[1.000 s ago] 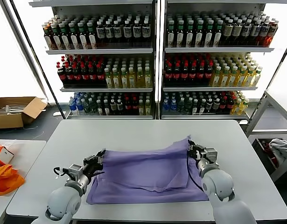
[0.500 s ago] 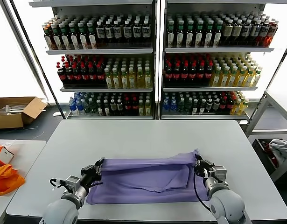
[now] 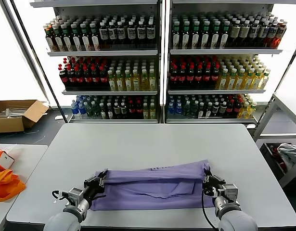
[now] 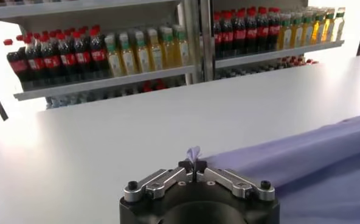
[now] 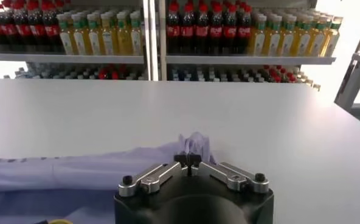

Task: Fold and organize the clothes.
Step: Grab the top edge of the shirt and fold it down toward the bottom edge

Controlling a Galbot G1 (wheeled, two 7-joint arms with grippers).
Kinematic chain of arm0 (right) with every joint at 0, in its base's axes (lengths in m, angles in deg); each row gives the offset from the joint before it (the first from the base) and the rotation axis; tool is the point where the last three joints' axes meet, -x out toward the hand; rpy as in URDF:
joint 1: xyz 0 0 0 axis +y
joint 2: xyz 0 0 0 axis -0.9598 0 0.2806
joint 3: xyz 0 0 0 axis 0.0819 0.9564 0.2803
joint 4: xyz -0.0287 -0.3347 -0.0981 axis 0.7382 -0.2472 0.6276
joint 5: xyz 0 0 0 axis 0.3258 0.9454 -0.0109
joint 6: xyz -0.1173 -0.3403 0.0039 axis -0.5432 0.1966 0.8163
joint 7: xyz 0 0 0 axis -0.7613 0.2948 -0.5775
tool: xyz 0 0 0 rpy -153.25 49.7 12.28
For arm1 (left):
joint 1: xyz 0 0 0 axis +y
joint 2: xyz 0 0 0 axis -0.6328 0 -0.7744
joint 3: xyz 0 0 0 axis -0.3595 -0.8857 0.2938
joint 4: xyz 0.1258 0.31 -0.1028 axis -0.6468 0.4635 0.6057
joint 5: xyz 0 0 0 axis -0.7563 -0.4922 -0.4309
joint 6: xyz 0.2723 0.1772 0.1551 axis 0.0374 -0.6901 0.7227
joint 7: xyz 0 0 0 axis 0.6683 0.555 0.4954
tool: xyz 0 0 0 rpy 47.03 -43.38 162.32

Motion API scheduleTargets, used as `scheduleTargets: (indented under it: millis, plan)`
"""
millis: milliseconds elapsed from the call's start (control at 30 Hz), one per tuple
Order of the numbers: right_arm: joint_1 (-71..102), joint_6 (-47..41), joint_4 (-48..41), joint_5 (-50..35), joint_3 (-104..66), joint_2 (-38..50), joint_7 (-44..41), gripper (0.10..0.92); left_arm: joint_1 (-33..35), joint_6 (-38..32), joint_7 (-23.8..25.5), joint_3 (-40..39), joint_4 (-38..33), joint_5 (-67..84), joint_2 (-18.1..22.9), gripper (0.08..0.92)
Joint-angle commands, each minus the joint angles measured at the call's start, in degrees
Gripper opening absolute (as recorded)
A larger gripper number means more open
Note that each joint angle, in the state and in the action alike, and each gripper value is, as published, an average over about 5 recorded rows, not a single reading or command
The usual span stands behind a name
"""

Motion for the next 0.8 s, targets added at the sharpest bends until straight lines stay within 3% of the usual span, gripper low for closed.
scheduleTargets:
  millis: [33, 233, 467, 800]
  plan:
    - [2.2, -0.1, 0.7, 1.8, 0.4, -0.2, 0.1, 0.108, 0.8, -0.3, 0.3, 0.1, 0.6, -0.9, 0.2, 0.088]
    - [2.8, 0.1, -0.5, 4.7, 1.4, -0.5, -0.1, 0.108, 0.7, -0.5, 0.2, 0.0, 0.8, -2.3, 0.8, 0.099]
    - [2.8, 0.1, -1.3, 5.9, 1.2, -0.3, 0.2, 0.117, 0.2, -0.5, -0.2, -0.7, -0.2, -4.5, 1.7, 0.280]
    - [2.4, 0.2, -2.3, 9.0, 2.0, 0.1, -0.4, 0.372, 0.9, -0.2, -0.9, -0.3, -3.6, -5.3, 1.8, 0.566]
